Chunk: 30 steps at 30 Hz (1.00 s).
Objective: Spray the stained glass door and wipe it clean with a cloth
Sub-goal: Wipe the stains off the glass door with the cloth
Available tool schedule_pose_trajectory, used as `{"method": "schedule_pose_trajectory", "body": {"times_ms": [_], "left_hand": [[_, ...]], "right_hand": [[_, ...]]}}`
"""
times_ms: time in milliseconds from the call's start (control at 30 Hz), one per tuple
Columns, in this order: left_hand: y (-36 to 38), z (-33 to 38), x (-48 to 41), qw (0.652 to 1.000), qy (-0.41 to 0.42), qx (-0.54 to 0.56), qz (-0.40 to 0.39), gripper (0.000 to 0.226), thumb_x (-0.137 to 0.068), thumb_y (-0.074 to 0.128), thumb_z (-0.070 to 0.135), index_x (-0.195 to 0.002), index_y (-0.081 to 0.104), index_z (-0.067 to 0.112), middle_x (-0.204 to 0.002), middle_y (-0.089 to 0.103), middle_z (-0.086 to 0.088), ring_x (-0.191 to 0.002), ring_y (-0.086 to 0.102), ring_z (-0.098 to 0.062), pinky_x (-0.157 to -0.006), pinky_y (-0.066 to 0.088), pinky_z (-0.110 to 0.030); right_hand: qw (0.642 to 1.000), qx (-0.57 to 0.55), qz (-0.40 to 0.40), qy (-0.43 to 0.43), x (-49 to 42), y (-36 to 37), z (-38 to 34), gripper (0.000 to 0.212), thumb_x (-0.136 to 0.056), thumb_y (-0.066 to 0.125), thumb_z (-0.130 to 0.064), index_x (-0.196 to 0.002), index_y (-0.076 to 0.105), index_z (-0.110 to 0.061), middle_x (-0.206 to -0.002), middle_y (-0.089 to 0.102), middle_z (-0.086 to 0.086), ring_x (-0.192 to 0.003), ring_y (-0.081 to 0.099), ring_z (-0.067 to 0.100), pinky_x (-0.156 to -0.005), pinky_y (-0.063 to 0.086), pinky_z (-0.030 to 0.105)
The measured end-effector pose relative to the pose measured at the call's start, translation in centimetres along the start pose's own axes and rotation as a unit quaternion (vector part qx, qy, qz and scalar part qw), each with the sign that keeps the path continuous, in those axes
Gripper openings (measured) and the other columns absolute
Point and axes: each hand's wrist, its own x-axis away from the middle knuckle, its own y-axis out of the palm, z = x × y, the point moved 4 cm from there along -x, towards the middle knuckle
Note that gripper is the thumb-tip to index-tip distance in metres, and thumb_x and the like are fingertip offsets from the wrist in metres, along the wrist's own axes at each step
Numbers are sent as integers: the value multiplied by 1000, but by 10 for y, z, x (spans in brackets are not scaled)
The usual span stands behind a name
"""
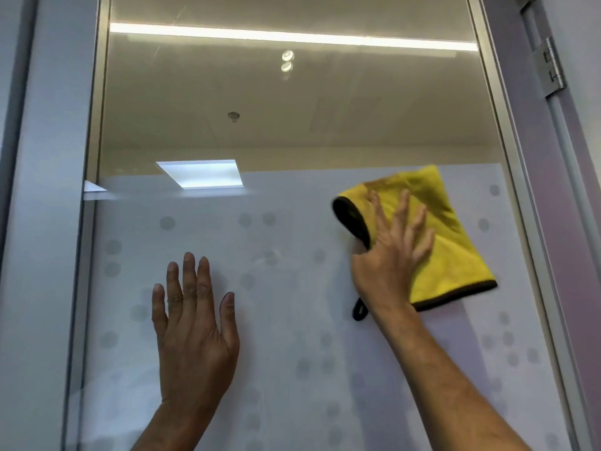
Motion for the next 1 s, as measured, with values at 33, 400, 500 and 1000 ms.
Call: {"method": "schedule_pose_trajectory", "body": {"times_ms": [33,400,500,1000], "left_hand": [[0,0,0,1000,0,-1,0,65,-110,22,44,-165,23,10,-176,19,-10,-165,8,-24,-133,10,-51],[-3,-1,1,999,22,32,12,63,-101,31,19,-159,33,-4,-169,32,-21,-160,23,-38,-131,11,-52],[-1,-4,-1,999,15,33,14,59,-105,31,21,-159,31,-6,-167,34,-23,-159,23,-39,-132,10,-49],[-6,1,1,998,-4,44,37,57,-112,27,35,-161,34,6,-171,30,-16,-163,19,-29,-134,5,-41]], "right_hand": [[999,6,-14,-37,-2,3,-17,98,-64,49,-21,-160,34,-35,-174,11,10,-159,7,42,-124,5,62],[949,-17,-111,-295,113,34,-76,106,-57,73,-34,-157,37,-35,-174,11,5,-160,-2,37,-121,3,71],[947,-11,-110,-302,163,38,-60,111,-52,71,-37,-157,37,-34,-174,13,3,-160,3,37,-120,6,69],[997,65,44,22,204,-6,148,74,-97,23,-67,-159,36,-30,-172,21,8,-153,28,40,-112,32,70]]}}
